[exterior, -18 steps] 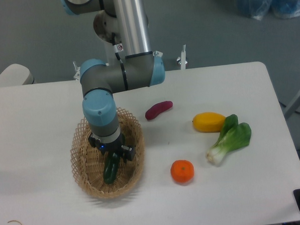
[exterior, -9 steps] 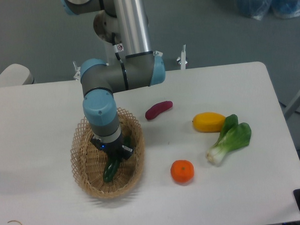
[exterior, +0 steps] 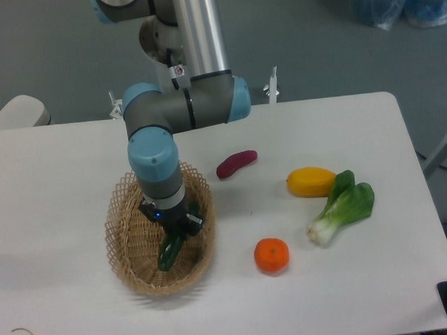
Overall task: Pick up the cucumber from the basket
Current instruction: 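Lift the cucumber out of the basket and carry it toward the bok choy, then raise the held cucumber above the bok choy and hold it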
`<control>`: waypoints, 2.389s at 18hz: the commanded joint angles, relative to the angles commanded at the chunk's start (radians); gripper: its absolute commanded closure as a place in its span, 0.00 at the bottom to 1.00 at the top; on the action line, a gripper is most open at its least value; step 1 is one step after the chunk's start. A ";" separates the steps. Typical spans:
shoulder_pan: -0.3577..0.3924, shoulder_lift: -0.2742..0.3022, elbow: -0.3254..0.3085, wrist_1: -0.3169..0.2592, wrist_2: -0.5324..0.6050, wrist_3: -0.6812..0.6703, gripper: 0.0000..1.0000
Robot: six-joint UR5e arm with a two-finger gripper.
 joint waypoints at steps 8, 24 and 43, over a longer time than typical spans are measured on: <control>0.162 0.105 0.115 -0.123 0.057 0.222 0.74; 0.537 0.017 0.245 -0.124 -0.012 0.667 0.74; 0.537 0.016 0.230 -0.124 -0.014 0.669 0.74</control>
